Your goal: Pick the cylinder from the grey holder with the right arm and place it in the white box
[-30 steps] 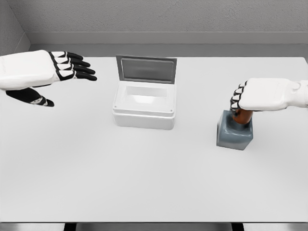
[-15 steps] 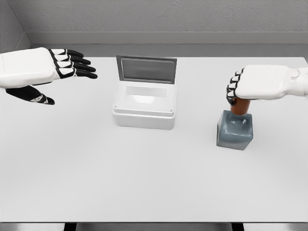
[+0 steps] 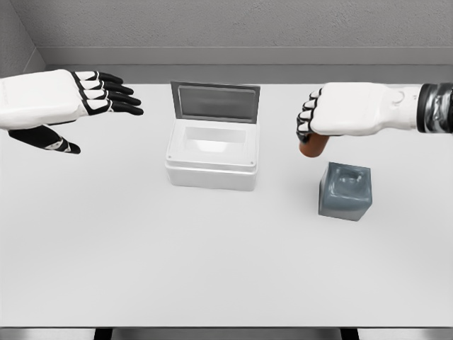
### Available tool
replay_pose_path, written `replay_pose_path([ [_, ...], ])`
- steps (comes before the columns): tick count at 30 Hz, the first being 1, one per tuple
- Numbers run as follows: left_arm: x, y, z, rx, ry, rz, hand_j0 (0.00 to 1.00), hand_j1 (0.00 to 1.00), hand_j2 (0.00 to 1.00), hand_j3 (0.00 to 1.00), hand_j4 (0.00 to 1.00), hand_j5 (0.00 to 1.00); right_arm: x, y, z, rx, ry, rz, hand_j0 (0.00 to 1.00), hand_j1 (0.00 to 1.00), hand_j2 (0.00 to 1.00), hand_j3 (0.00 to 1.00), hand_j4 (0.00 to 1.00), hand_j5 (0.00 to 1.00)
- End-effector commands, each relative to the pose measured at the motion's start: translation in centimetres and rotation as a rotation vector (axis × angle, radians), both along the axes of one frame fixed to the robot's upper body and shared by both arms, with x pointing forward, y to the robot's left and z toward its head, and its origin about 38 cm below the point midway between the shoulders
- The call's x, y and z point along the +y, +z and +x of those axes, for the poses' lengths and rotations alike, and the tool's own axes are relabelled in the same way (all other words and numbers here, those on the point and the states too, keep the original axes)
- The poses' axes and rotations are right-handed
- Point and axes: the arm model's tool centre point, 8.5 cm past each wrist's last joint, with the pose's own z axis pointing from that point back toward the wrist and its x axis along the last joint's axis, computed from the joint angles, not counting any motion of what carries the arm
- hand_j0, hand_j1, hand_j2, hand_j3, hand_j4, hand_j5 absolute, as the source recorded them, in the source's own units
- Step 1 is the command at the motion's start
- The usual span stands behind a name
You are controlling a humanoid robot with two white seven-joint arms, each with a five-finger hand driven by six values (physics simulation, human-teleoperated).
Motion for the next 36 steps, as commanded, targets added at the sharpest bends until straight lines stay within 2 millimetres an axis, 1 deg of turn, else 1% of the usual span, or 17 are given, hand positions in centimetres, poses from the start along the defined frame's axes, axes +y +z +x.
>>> replay_pose_path([
  [1,0.0,0.1,0.0,0.002,0.002,-0.006,1.0,1.0,1.0,1.0,1.0,1.0,1.2,-0.1,0.2,-0.004,0.02,0.016,0.5,0.5,0.5,0.5,0.5,0.5],
  [3,0.0,0.1,0.0,0.001,0.002,-0.004,1.0,1.0,1.0,1.0,1.0,1.0,1.5,0.0,1.0,-0.008,0.011,0.026,0.5,0.5,0.5,0.5,0.5,0.5],
  [6,0.0,0.1,0.0,0.001,0.001,-0.005,1.0,1.0,1.0,1.0,1.0,1.0,2.4,-0.1,1.3,-0.008,0.026,0.038,0.5,0.5,0.5,0.5,0.5,0.5],
  [8,-0.2,0.0,0.1,0.003,-0.003,-0.012,1.0,1.0,1.0,1.0,1.0,1.0,3.0,-0.5,1.9,-0.012,0.022,0.039,0.5,0.5,0.5,0.5,0.5,0.5],
  [10,-0.2,0.5,0.1,-0.012,-0.005,-0.012,1.0,1.0,1.0,1.0,1.0,1.0,3.3,-0.6,2.3,-0.01,0.019,0.044,0.5,0.5,0.5,0.5,0.5,0.5],
  [12,-0.2,0.5,0.1,-0.012,-0.005,-0.012,1.0,1.0,1.0,1.0,1.0,1.0,3.9,-0.6,2.7,-0.014,0.023,0.048,0.5,0.5,0.5,0.5,0.5,0.5],
  [13,-0.3,0.4,0.1,-0.01,-0.007,-0.012,1.0,1.0,1.0,1.0,1.0,1.0,4.4,-0.5,3.0,-0.017,0.027,0.054,0.5,0.5,0.5,0.5,0.5,0.5],
  [17,-0.3,0.4,0.1,-0.01,-0.007,-0.012,1.0,1.0,1.0,1.0,1.0,1.0,5.5,-0.6,4.1,-0.03,0.022,0.055,0.5,0.5,0.5,0.5,0.5,0.5],
  [18,-0.3,0.4,0.1,-0.01,-0.007,-0.012,1.0,1.0,1.0,1.0,1.0,1.0,5.7,-0.6,4.4,-0.026,0.018,0.061,0.5,0.5,0.5,0.5,0.5,0.5],
  [20,-0.5,0.3,0.2,-0.008,-0.012,-0.018,1.0,1.0,1.0,1.0,1.0,1.0,6.8,-0.9,4.6,-0.022,0.032,0.065,0.5,0.5,0.5,0.5,0.5,0.5],
  [24,-0.5,0.3,0.2,-0.008,-0.011,-0.016,1.0,1.0,1.0,1.0,1.0,1.0,8.0,-1.2,5.8,-0.003,0.028,0.068,0.5,0.5,0.5,0.5,0.5,0.5],
  [27,-0.5,0.3,0.2,-0.008,-0.011,-0.016,1.0,1.0,1.0,1.0,1.0,1.0,8.3,-1.0,5.8,-0.006,0.033,0.07,0.5,0.5,0.5,0.5,0.5,0.5],
  [29,-0.6,0.3,0.2,-0.008,-0.012,-0.018,1.0,1.0,1.0,1.0,1.0,1.0,8.8,-1.3,6.3,-0.002,0.029,0.071,0.5,0.5,0.5,0.5,0.5,0.5],
  [32,-0.5,0.2,0.2,-0.007,-0.011,-0.016,1.0,1.0,1.0,1.0,1.0,1.0,9.5,-1.2,6.5,-0.003,0.035,0.078,0.5,0.5,0.5,0.5,0.5,0.5],
  [33,-0.5,0.3,0.2,-0.008,-0.011,-0.016,1.0,1.0,1.0,1.0,1.0,1.0,10.0,-1.5,6.4,0.004,0.044,0.073,0.5,0.5,0.5,0.5,0.5,0.5],
  [36,-0.5,0.3,0.2,-0.008,-0.011,-0.016,1.0,1.0,1.0,1.0,1.0,1.0,10.8,-1.7,6.8,0.009,0.049,0.07,0.5,0.5,0.5,0.5,0.5,0.5],
])
